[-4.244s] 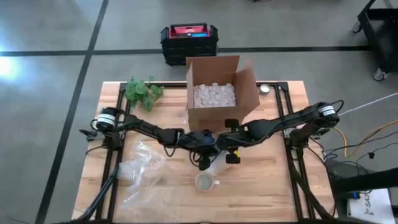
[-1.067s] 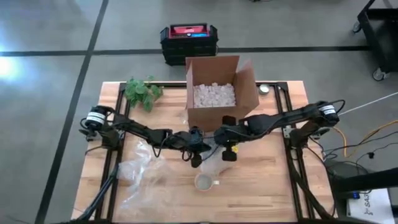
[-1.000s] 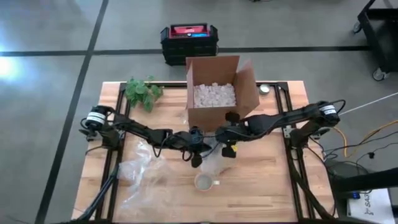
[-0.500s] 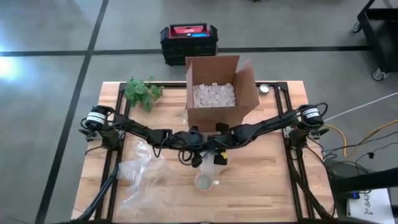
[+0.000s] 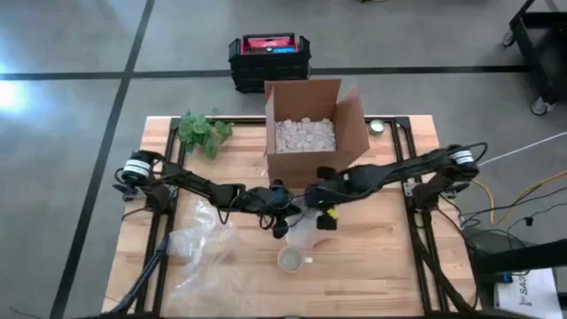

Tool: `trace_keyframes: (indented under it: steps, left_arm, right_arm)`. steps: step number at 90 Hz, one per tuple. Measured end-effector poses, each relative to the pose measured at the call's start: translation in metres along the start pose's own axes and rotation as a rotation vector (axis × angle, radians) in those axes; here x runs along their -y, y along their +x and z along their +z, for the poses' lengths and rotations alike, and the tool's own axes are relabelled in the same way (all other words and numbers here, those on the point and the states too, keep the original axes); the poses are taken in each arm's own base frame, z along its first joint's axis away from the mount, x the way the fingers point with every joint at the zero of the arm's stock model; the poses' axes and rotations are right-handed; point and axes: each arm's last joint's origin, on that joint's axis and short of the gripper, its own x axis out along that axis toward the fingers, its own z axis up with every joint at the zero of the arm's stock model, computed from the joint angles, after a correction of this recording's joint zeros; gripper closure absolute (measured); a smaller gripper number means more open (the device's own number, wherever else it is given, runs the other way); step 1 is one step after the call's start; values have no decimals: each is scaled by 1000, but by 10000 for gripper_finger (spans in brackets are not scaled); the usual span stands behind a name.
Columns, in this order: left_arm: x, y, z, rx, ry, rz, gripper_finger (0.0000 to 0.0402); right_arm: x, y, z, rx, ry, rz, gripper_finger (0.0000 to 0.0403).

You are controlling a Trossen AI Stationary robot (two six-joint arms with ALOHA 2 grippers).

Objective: Wrap mug
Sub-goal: Wrap the purple mug with bubble wrap

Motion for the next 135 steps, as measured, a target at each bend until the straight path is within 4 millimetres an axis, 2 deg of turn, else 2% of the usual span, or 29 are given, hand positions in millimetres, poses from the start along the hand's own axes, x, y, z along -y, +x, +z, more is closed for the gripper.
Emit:
trace_keyframes:
  steps: [7,14,24,32,44,55,68,77,87,103,119,135]
  left_arm:
    - [0,0,0,0,0,0,401]
    - [0,0,0,2,0,0,401]
    - [0,0,0,3,-1,-1,401]
    - [0,0,0,3,-1,-1,402]
    - [0,0,1,5,-1,-2,401]
    - [0,0,1,7,-1,-2,402]
    - [0,0,1,7,-1,-3,401]
    - [0,0,1,8,-2,-4,401]
    - [0,0,1,8,-1,-6,402]
    - [0,0,1,10,-2,-6,402]
    - [1,-8,7,6,-1,-6,402]
    - [6,-31,27,36,-4,-18,402]
  right_arm:
    - [-3,-8,-14,-25,56,61,400]
    - [-10,-6,-33,-67,86,67,401]
    - [-24,18,-62,-132,77,65,401]
    - [-38,36,-69,-34,60,111,401]
    - [-49,48,-57,185,37,178,401]
    - [-47,37,-38,326,24,77,400]
    - [-37,26,-23,393,-8,-64,401]
    - [-24,32,-18,376,15,-92,401]
    - [-11,53,-20,291,39,-64,401]
    - [-4,81,-18,203,52,15,401]
    - [-6,84,-12,189,32,15,401]
    - [-6,82,-12,185,26,19,401]
